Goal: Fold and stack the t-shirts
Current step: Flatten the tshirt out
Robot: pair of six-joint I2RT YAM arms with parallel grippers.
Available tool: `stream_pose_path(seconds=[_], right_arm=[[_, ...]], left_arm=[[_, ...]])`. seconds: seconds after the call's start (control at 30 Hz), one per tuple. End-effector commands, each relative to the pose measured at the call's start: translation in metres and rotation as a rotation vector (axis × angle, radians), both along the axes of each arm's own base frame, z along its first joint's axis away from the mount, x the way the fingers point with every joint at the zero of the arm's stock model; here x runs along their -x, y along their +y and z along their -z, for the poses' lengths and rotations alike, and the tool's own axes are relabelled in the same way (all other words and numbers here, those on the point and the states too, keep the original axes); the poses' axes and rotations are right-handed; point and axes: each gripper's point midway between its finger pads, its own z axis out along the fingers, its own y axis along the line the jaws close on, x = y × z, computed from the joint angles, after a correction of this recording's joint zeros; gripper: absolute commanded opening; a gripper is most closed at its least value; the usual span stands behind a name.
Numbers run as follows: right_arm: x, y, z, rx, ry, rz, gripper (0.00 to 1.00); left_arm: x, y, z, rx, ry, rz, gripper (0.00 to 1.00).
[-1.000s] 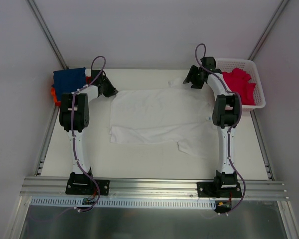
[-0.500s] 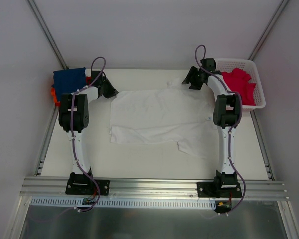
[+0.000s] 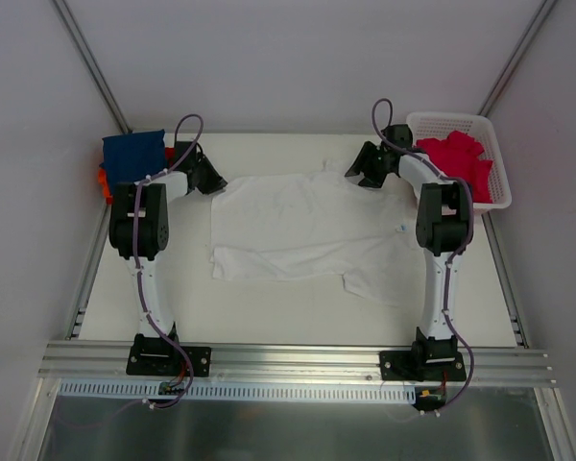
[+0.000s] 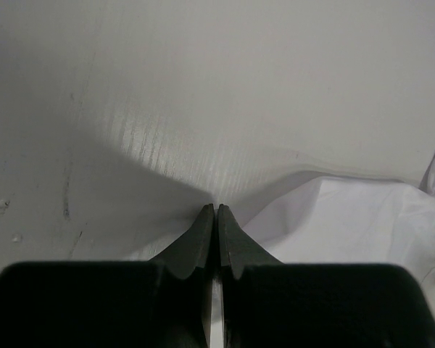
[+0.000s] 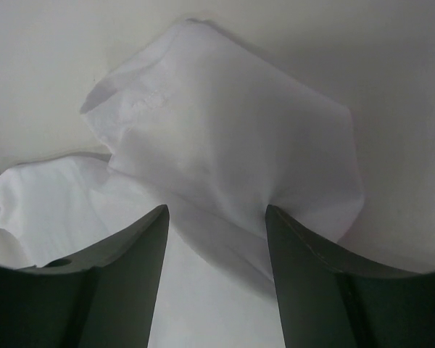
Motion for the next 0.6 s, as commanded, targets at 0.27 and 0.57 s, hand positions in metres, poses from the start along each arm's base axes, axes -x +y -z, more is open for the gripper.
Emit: stream_pose_path(seconds=[0.27, 0.57], right_arm=[[0.018, 0.01, -0.035, 0.088, -0.025, -0.058, 0.6], [-0.035, -0.02, -0.068, 0.191, -0.137, -0.033, 0.61]], left_arm=[[0.01, -0.002, -0.021, 0.018, -0.022, 0.003, 0.0], [0.008, -0.003, -0.016, 0.021, -0.02, 0.006, 0.0]])
